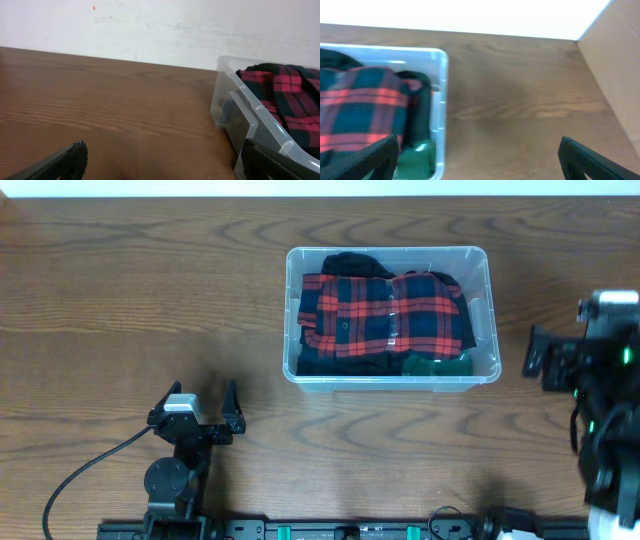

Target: Pack container

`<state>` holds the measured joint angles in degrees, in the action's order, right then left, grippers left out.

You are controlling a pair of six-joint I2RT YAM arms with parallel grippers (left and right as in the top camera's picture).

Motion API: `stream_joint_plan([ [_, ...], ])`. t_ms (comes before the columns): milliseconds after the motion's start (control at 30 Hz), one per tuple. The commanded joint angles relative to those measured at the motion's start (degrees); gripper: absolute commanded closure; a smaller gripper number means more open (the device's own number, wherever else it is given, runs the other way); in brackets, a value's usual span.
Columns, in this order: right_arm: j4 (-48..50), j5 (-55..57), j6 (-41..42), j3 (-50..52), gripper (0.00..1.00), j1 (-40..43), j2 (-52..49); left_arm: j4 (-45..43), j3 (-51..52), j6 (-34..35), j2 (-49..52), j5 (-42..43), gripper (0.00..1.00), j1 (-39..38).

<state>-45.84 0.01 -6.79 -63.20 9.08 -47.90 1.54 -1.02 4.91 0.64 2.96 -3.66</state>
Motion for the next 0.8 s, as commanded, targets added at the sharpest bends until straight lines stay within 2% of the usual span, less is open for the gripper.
stream_joint_plan([
  [0, 2.7, -5.0, 1.0, 7.7, 0.01, -1.2, 7.0, 2.3, 0.8, 0.1, -0.3, -1.0, 0.02, -0.3],
  [167, 16.6, -5.0, 1.5, 21.9, 0.01, -3.1, 15.3, 2.3, 0.8, 0.1, -0.3, -1.0, 0.02, -0.3],
  [467, 44.1, -5.0, 12.3, 48.0, 0.01, -5.5, 26.3, 2.3, 0.8, 0.1, -0.3, -1.0, 0.02, -0.3],
  [600, 48.6, -5.0, 12.6, 54.1, 0.01, -7.1, 31.3, 2.3, 0.8, 0.1, -0.3, -1.1, 0.02, -0.3],
  [767, 48.9, -3.8, 12.5, 57.3, 0.01, -9.5, 35.4, 2.3, 0.8, 0.1, -0.3, -1.0, 0.02, -0.3],
])
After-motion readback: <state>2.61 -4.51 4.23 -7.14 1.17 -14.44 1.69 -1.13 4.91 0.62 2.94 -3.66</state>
